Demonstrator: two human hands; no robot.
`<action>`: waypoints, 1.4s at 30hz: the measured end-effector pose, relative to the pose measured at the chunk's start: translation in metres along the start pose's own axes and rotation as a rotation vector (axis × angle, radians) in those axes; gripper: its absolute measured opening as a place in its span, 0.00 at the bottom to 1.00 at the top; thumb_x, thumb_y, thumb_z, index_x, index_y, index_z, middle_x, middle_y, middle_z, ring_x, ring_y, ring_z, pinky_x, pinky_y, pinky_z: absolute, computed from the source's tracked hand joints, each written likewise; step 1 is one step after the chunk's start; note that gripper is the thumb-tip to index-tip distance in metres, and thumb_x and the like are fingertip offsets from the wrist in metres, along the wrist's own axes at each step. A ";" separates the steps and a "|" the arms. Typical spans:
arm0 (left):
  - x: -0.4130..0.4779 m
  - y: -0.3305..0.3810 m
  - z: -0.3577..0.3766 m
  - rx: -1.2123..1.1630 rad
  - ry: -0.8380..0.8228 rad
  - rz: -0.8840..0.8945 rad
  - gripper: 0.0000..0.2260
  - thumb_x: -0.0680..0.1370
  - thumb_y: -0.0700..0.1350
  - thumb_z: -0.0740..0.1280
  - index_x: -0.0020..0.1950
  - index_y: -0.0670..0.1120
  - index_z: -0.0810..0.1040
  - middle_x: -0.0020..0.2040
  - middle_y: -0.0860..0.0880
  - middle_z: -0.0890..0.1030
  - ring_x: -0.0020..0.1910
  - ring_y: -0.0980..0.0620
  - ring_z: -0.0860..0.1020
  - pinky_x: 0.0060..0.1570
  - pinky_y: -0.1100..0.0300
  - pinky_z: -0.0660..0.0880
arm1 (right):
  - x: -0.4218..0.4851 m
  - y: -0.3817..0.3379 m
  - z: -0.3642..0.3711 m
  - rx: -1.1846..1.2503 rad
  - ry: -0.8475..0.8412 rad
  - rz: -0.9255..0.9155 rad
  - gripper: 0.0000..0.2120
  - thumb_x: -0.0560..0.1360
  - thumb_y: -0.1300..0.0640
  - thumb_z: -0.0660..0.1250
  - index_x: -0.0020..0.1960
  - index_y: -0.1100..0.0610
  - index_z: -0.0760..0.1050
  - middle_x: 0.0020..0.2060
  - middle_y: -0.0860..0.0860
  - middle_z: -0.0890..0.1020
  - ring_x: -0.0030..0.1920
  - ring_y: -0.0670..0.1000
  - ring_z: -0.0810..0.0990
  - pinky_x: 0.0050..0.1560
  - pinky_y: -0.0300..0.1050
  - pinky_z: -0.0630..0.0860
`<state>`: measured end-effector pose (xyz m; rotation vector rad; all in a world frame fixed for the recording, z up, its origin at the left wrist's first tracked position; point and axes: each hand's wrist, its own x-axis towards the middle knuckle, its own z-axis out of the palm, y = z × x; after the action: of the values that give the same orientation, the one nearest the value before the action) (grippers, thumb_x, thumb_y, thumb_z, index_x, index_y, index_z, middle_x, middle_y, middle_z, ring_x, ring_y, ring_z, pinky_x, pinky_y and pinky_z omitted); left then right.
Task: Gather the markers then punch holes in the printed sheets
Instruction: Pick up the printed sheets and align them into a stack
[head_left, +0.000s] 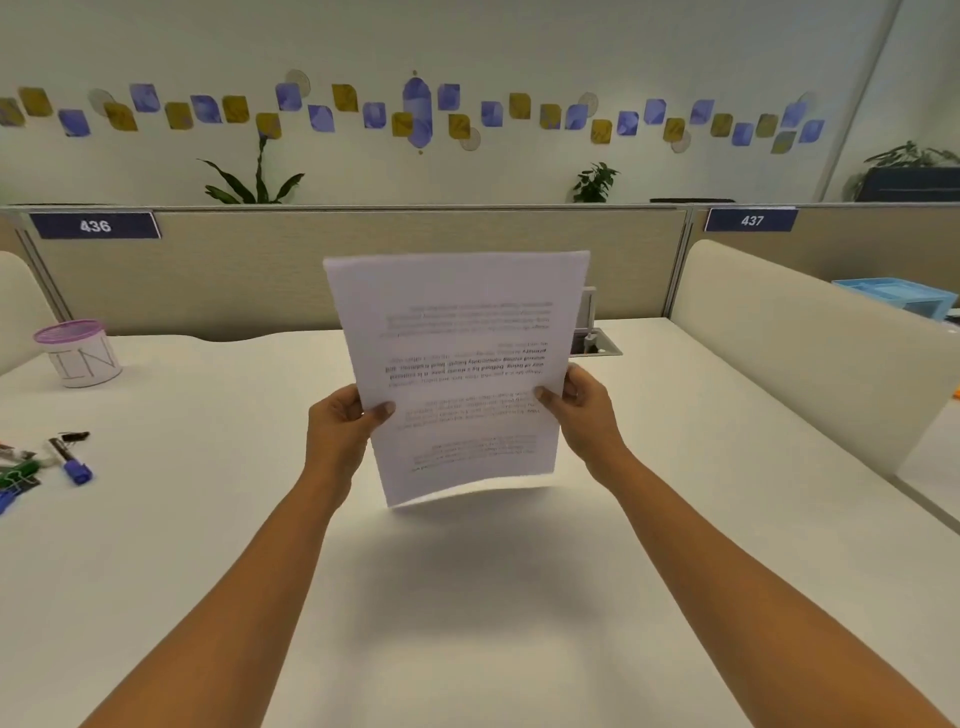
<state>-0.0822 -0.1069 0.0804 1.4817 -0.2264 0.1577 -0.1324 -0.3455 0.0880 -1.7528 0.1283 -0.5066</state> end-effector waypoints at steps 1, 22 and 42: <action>-0.001 -0.004 0.000 -0.004 -0.003 -0.018 0.10 0.73 0.32 0.67 0.50 0.44 0.80 0.40 0.56 0.84 0.42 0.50 0.80 0.44 0.58 0.76 | -0.002 0.004 0.001 -0.008 -0.011 0.024 0.12 0.77 0.63 0.64 0.59 0.61 0.73 0.59 0.59 0.79 0.57 0.61 0.78 0.60 0.59 0.76; -0.004 -0.010 0.010 0.024 0.027 -0.070 0.09 0.76 0.37 0.66 0.55 0.41 0.78 0.45 0.47 0.82 0.43 0.47 0.79 0.47 0.55 0.76 | -0.010 0.053 -0.004 -0.172 -0.074 0.297 0.14 0.74 0.56 0.68 0.57 0.60 0.71 0.52 0.55 0.80 0.51 0.54 0.78 0.40 0.36 0.72; -0.006 -0.008 0.027 -0.367 0.240 -0.059 0.09 0.78 0.35 0.62 0.44 0.47 0.76 0.39 0.53 0.81 0.40 0.55 0.79 0.43 0.63 0.76 | -0.021 0.047 0.007 0.590 -0.393 0.353 0.16 0.70 0.66 0.60 0.55 0.54 0.73 0.48 0.49 0.81 0.51 0.51 0.80 0.56 0.49 0.77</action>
<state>-0.0875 -0.1343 0.0729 1.0922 -0.0147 0.2315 -0.1396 -0.3433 0.0366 -1.1832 0.0041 0.0670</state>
